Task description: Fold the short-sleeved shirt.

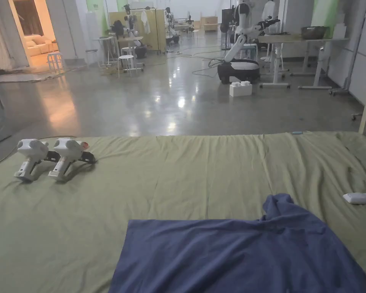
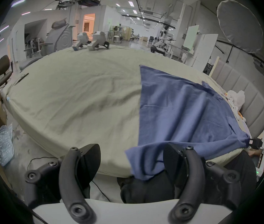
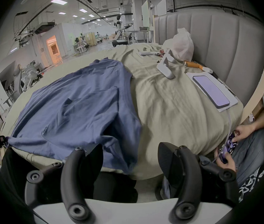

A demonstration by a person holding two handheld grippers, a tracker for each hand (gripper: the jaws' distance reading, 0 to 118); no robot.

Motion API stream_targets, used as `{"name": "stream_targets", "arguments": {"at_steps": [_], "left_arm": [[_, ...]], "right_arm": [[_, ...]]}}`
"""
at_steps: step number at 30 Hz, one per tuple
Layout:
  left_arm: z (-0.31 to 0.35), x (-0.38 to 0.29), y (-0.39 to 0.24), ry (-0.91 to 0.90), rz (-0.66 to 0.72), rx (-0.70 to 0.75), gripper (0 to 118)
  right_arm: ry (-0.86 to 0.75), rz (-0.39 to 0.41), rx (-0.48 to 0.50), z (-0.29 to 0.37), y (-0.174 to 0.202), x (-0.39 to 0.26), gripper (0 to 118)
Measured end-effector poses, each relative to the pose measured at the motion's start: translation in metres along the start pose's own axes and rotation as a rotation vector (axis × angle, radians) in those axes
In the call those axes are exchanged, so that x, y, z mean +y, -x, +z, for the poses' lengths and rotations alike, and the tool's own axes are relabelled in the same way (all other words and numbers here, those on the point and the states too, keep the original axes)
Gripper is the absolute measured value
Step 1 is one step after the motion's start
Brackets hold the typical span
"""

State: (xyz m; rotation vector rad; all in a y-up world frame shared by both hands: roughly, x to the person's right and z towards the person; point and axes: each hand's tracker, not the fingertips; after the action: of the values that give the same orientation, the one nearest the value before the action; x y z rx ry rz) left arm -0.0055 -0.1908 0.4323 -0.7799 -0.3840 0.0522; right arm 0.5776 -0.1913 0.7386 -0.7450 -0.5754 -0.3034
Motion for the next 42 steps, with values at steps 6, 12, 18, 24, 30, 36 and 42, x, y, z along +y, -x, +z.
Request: {"name": "stream_targets", "arguments": {"at_steps": [6,12,18,24,30,36,42], "left_arm": [[0.056,0.027,-0.035,-0.258,-0.177,0.09,88],[0.12,0.066,-0.097,-0.509,-0.33,0.088,90],[0.167,0.09,-0.146,-0.692,-0.377,0.001,85],[0.188,0.098,-0.159,-0.749,-0.384,-0.014,15],[0.19,0.097,-0.157,-0.755,-0.366,-0.039,0],[0.186,0.098,-0.156,-0.735,-0.365,-0.052,0],[0.175,0.101,-0.141,-0.672,-0.333,-0.071,0]], "right_arm": [[-0.181,0.023,-0.08,0.048,0.003,0.012,74],[-0.408,0.086,0.017,0.101,0.046,0.05,74],[-0.548,0.162,0.149,0.135,0.097,0.085,71],[-0.603,0.194,0.169,0.15,0.122,0.097,16],[-0.643,0.224,0.161,0.156,0.13,0.1,0],[-0.665,0.212,0.161,0.157,0.131,0.103,0],[-0.643,0.206,0.178,0.15,0.129,0.104,0]]}}
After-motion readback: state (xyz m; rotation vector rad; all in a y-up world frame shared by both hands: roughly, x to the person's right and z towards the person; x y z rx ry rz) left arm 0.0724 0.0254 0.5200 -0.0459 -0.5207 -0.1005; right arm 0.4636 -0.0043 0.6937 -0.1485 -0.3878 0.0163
